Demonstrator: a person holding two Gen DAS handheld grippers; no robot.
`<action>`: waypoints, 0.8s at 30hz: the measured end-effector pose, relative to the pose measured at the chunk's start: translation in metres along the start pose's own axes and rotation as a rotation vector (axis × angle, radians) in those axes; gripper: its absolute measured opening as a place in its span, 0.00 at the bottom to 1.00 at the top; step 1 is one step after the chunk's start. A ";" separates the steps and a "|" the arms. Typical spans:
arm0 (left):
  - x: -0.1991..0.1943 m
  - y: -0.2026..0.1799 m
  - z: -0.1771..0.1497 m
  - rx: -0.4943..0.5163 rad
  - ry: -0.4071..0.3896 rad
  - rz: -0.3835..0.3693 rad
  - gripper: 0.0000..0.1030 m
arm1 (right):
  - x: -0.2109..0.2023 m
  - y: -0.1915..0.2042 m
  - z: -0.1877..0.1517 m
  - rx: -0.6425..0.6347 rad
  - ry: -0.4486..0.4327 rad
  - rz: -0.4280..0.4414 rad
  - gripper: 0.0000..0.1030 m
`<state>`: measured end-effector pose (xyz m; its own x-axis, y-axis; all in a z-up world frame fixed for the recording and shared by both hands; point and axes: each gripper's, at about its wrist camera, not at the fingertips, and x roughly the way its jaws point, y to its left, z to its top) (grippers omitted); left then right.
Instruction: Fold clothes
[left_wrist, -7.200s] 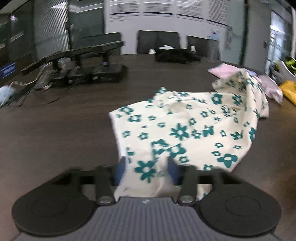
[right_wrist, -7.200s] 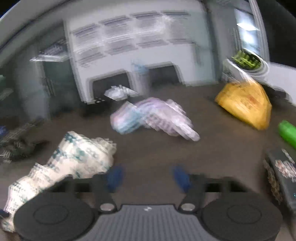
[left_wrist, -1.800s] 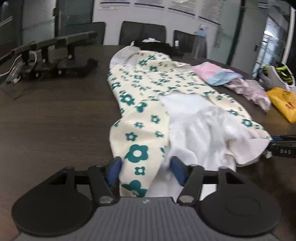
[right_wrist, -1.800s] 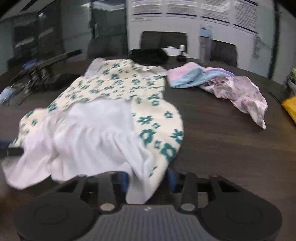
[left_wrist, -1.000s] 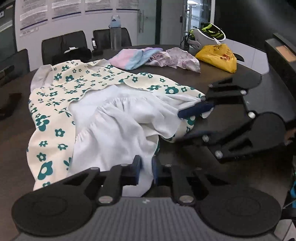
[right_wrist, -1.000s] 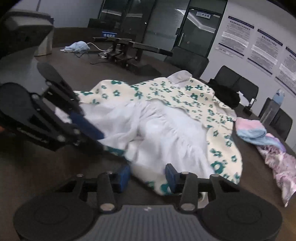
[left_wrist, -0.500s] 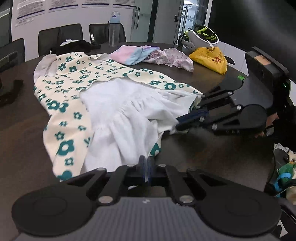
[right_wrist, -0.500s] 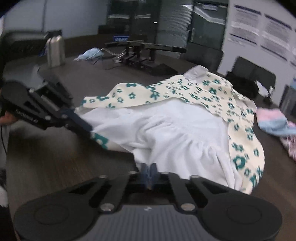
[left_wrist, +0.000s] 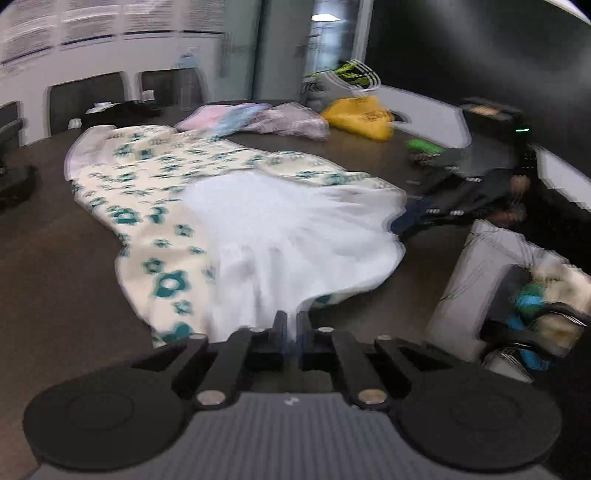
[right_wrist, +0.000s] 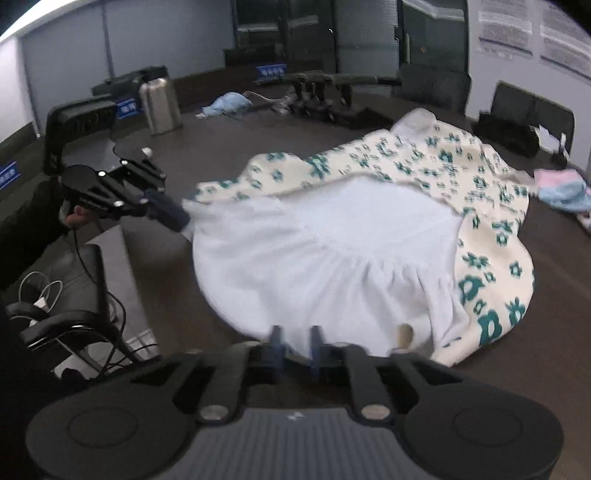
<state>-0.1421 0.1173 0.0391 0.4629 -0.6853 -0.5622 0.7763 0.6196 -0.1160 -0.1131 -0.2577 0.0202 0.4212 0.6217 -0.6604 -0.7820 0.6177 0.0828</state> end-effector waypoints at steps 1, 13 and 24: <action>-0.006 -0.002 0.004 0.006 -0.046 -0.007 0.15 | -0.003 0.001 0.003 -0.008 -0.034 -0.010 0.43; 0.074 0.020 0.034 -0.130 0.031 0.437 0.51 | 0.036 -0.052 0.014 0.218 -0.025 -0.545 0.14; 0.055 0.027 0.023 -0.224 0.108 0.508 0.35 | 0.005 -0.005 0.014 0.188 -0.025 -0.352 0.18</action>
<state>-0.0859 0.0878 0.0243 0.6992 -0.2442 -0.6719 0.3525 0.9354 0.0268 -0.1013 -0.2509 0.0268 0.6610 0.3667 -0.6547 -0.4912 0.8710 -0.0081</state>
